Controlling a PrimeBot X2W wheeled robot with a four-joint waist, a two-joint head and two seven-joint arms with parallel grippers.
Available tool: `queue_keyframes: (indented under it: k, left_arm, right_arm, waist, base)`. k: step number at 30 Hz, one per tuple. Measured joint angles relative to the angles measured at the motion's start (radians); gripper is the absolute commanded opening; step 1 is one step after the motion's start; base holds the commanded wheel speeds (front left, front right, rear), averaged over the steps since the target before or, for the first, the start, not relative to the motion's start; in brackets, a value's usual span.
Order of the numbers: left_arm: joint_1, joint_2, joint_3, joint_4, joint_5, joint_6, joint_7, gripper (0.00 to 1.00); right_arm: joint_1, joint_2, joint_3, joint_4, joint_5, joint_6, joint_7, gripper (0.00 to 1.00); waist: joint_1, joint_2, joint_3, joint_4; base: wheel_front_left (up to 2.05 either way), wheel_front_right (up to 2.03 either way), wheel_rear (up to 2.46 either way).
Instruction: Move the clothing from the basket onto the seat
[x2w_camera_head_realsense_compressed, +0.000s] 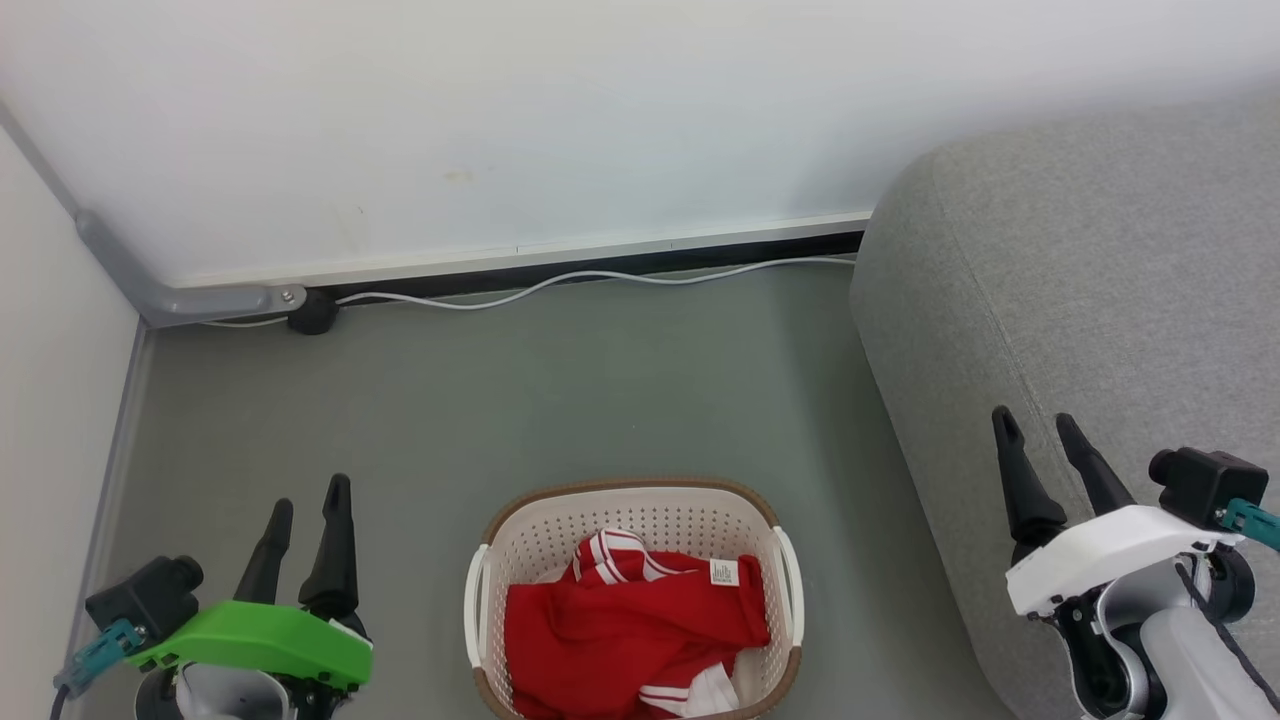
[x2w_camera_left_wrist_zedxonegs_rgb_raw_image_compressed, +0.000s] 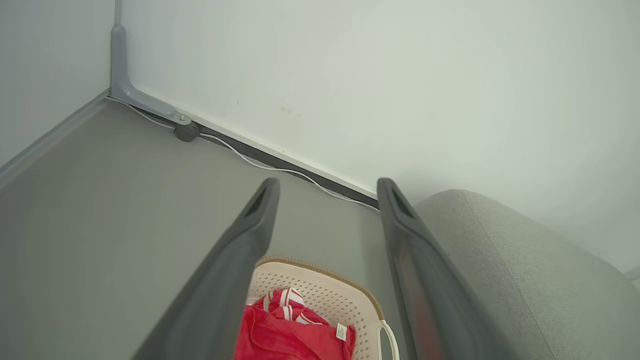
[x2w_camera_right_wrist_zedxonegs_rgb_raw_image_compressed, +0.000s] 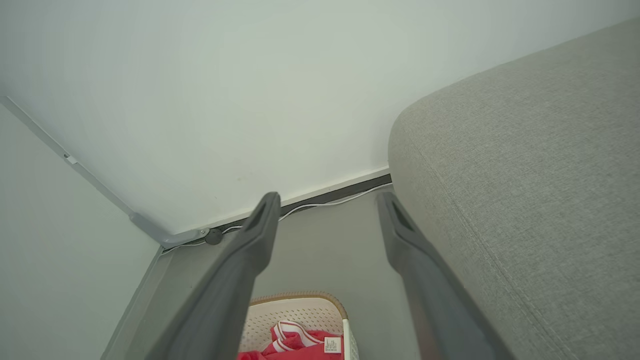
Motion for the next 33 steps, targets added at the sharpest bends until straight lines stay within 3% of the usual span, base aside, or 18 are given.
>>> queue_keyframes:
  k: [33]
  left_arm:
    - [0.032,0.001,-0.013,-0.05,0.428,0.0,-0.112,1.0]
  right_arm:
    - [0.038,-0.01,0.043,-0.05,-0.391,-0.072,-0.11,1.0]
  waist:
    - [0.0,0.0,0.0,-0.028]
  base:
    - [0.0,0.0,0.0]
